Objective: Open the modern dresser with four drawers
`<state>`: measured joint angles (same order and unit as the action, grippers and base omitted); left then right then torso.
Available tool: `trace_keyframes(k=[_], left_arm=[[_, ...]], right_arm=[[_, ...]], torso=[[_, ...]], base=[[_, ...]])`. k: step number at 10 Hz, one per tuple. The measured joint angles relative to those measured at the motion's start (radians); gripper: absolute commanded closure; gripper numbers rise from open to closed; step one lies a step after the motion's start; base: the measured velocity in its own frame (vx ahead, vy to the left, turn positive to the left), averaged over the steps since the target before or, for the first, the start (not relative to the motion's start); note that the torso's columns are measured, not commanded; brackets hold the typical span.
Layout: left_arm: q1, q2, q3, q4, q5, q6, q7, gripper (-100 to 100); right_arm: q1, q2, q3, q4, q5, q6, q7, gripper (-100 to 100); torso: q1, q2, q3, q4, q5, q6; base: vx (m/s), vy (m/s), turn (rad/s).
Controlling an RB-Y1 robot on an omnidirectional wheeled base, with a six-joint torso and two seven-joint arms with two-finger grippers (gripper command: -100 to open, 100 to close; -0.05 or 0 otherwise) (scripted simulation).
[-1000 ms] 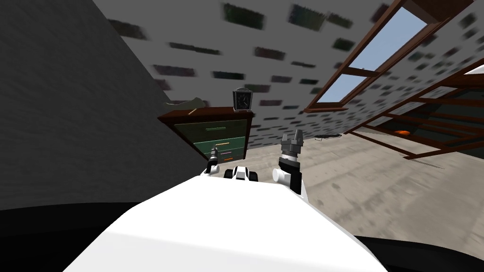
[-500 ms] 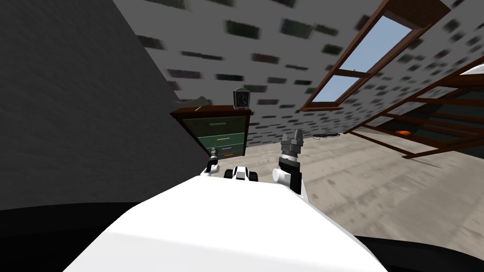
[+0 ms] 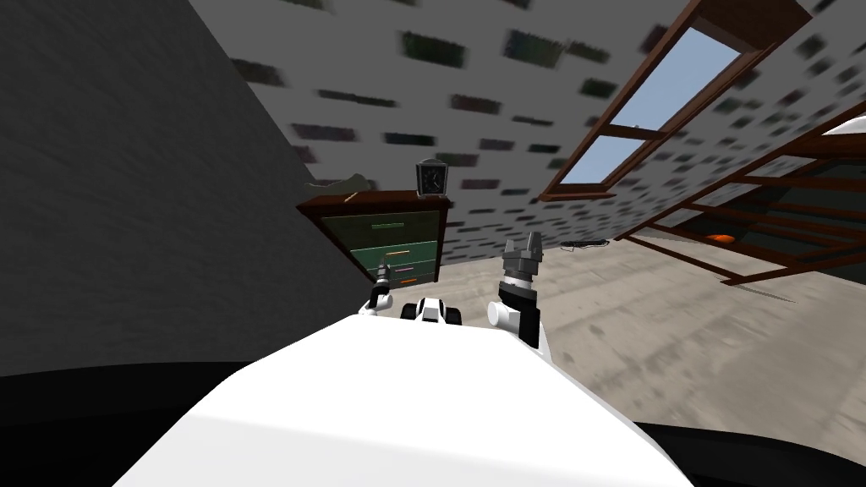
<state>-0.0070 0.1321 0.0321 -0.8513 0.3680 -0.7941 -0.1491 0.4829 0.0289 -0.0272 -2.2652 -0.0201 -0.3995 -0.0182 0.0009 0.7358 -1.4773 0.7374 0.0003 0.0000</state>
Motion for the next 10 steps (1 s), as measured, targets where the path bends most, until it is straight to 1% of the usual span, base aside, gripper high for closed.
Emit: trace_keyframes(k=[2, 3, 4, 6, 9, 10], left_arm=[[-0.003, 0.0, 0.003, 0.002, 0.0, 0.003, -0.001, -100], [-0.014, 0.003, 0.007, -0.006, 0.002, 0.018, -0.003, -100], [-0.015, 0.004, 0.008, -0.007, 0.002, 0.023, -0.004, 100], [-0.016, 0.004, 0.007, -0.01, 0.002, 0.026, -0.004, 100], [-0.018, 0.006, 0.004, -0.02, 0.002, 0.039, -0.004, 100], [-0.018, 0.007, 0.002, -0.025, 0.002, 0.044, -0.004, 100]], right_arm=[[0.0, 0.0, 0.0, 0.0, 0.0, 0.0, 0.0, 0], [0.0, 0.0, 0.0, 0.0, 0.0, 0.0, 0.0, 0], [0.0, 0.0, 0.0, 0.0, 0.0, 0.0, 0.0, 0], [-0.001, 0.0, 0.0, 0.0, 0.0, 0.0, 0.0, 0], [-0.001, 0.0, 0.0, 0.0, 0.0, 0.0, 0.0, 0], [-0.001, 0.0, 0.0, 0.0, 0.0, 0.0, 0.0, 0]], torso=[[-0.002, 0.008, 0.004, 0.002, 0.0, 0.0], [-0.002, 0.007, 0.005, 0.002, -0.001, 0.0], [-0.002, 0.007, 0.004, 0.002, 0.0, 0.0], [-0.004, 0.009, 0.005, 0.002, -0.001, 0.0], [-0.002, 0.005, 0.003, 0.001, 0.0, 0.0], [-0.001, 0.003, 0.002, 0.001, 0.0, 0.0]], base=[[0.086, 0.021, 0.006], [0.047, 0.012, 0.002], [0.009, 0.002, 0.0], [-0.126, -0.052, 0.03], [-0.2, -0.063, 0.028], [-0.099, -0.025, 0.005]])
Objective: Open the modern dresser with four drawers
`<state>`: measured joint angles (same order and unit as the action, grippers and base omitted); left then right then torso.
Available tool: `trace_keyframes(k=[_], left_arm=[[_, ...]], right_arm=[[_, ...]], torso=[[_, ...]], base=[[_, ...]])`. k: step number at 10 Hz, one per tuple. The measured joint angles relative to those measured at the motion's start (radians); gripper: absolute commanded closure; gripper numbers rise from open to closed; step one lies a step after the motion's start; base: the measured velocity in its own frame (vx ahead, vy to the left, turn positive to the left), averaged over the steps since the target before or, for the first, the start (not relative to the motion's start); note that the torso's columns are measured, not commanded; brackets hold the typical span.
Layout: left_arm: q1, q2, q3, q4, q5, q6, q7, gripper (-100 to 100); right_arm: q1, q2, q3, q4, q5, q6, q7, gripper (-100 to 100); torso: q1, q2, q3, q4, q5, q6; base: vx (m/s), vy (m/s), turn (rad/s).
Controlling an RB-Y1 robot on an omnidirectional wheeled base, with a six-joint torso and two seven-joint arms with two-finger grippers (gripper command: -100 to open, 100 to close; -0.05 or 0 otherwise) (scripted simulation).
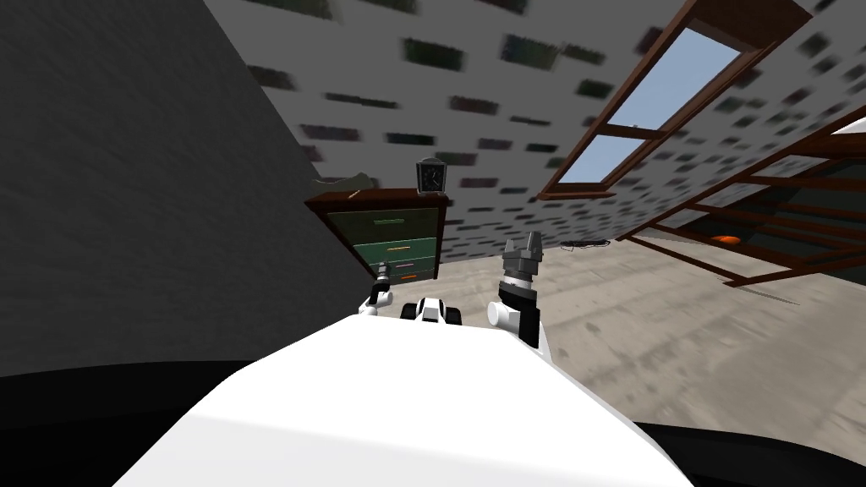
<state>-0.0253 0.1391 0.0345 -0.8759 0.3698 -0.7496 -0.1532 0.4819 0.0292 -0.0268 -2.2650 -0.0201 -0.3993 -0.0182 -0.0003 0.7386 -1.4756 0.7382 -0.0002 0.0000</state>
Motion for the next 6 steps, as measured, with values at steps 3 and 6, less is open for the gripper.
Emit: trace_keyframes(k=[3, 6], left_arm=[[0.004, -0.002, 0.001, 0.008, 0.0, -0.008, -0.001, -100], [0.012, -0.007, 0.001, 0.018, 0.0, -0.022, -0.002, -100]], right_arm=[[0.001, 0.0, 0.0, 0.0, 0.0, 0.0, 0.0, 0], [0.001, 0.0, 0.0, 0.0, 0.0, 0.0, 0.0, 0]], torso=[[0.002, -0.013, -0.008, -0.004, 0.001, 0.0], [0.0, 0.001, 0.001, 0.0, 0.0, 0.0]], base=[[0.125, 0.021, -0.029], [0.184, 0.044, -0.034]])
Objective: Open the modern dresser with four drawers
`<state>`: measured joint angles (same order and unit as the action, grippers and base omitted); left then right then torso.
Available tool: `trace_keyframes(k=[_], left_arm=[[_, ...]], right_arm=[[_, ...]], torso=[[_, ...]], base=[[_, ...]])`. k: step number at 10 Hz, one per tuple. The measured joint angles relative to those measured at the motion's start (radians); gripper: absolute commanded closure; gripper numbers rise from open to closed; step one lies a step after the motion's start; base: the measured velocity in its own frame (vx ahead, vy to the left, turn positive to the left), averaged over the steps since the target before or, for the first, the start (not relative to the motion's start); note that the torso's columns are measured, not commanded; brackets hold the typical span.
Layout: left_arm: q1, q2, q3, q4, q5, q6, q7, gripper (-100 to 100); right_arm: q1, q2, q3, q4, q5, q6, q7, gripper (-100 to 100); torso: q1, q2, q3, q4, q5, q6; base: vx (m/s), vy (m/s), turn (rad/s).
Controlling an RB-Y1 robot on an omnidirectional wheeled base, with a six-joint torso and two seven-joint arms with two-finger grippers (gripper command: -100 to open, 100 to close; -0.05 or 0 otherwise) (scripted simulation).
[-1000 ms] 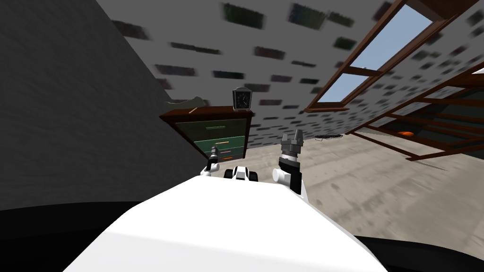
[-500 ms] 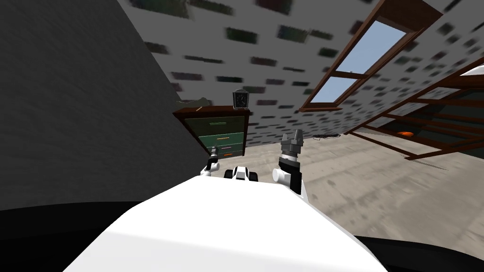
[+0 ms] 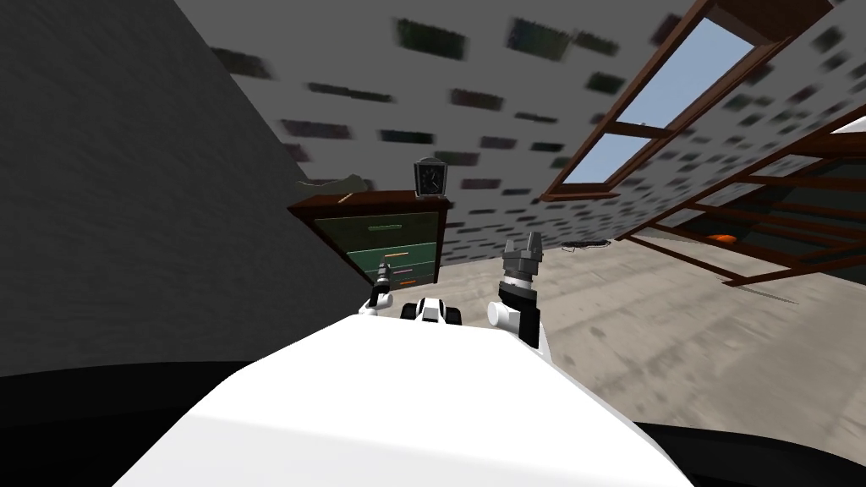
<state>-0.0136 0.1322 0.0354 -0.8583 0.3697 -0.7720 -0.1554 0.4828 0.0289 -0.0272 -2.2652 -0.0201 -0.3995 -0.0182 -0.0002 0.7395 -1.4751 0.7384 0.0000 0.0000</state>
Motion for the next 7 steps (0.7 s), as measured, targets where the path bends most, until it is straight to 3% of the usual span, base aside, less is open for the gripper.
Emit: trace_keyframes(k=[2, 7], left_arm=[[0.0, -0.001, 0.0, 0.008, 0.0, -0.008, 0.0, -100], [-0.002, 0.03, 0.037, 0.029, -0.122, -0.02, 0.121, -100]], right_arm=[[0.0, 0.0, 0.0, 0.0, 0.0, 0.0, 0.0, 0], [0.0, 0.0, 0.0, 0.0, 0.0, 0.0, 0.0, 0]], torso=[[-0.001, 0.005, 0.003, 0.001, 0.0, 0.0], [0.002, -0.001, -0.001, 0.0, 0.001, 0.0]], base=[[0.067, -0.009, 0.061], [0.068, -0.06, 0.113]])
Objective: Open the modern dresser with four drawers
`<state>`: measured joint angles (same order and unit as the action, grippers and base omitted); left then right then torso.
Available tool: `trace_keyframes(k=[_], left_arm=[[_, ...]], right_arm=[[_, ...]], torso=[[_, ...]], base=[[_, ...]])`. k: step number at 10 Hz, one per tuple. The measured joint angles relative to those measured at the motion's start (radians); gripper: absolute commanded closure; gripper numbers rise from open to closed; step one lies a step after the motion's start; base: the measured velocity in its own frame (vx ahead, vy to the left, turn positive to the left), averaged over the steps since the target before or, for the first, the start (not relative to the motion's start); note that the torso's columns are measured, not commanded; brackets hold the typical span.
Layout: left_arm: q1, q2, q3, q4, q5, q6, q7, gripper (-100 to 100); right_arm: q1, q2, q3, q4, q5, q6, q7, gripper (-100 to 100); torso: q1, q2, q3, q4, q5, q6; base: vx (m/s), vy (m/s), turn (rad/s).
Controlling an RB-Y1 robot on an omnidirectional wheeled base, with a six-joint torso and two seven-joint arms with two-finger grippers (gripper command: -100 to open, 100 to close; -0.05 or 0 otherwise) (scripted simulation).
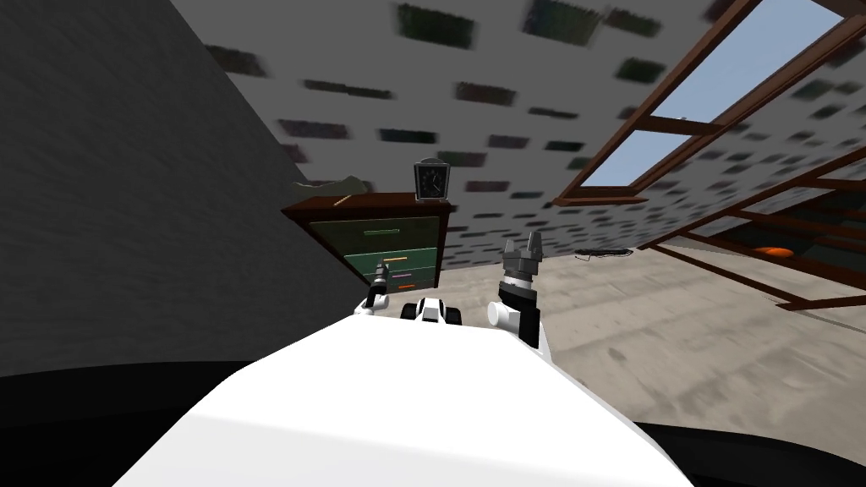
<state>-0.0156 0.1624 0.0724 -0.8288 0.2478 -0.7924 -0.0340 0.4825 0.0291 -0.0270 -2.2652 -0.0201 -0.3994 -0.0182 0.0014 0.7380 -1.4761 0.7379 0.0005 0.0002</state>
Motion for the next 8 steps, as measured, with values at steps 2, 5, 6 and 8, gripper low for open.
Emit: trace_keyframes(k=[2, 5, 6, 8], left_arm=[[0.0, 0.011, 0.013, 0.003, -0.045, -0.001, 0.044, -100], [-0.002, 0.032, 0.039, 0.017, -0.126, -0.007, 0.123, -100], [0.0, 0.04, 0.047, 0.018, -0.155, -0.009, 0.151, -100], [-0.002, 0.05, 0.06, 0.028, -0.202, -0.014, 0.198, -100]], right_arm=[[0.0, 0.0, 0.0, 0.0, 0.0, 0.0, 0.0, 0], [0.0, 0.0, 0.0, 0.0, 0.0, 0.0, 0.0, 0], [0.0, 0.0, 0.0, 0.0, 0.0, 0.0, 0.0, 0], [0.0, 0.0, 0.0, 0.0, 0.0, 0.0, 0.0, 0]], torso=[[-0.001, 0.0, 0.0, 0.0, 0.0, 0.0], [-0.003, 0.0, 0.0, 0.0, -0.001, 0.0], [-0.001, 0.0, 0.0, 0.0, 0.0, 0.0], [0.0, 0.0, 0.0, 0.0, 0.0, 0.0]], base=[[0.052, -0.048, 0.087], [0.063, -0.084, 0.123], [0.047, -0.05, 0.067], [0.05, -0.046, 0.088]])
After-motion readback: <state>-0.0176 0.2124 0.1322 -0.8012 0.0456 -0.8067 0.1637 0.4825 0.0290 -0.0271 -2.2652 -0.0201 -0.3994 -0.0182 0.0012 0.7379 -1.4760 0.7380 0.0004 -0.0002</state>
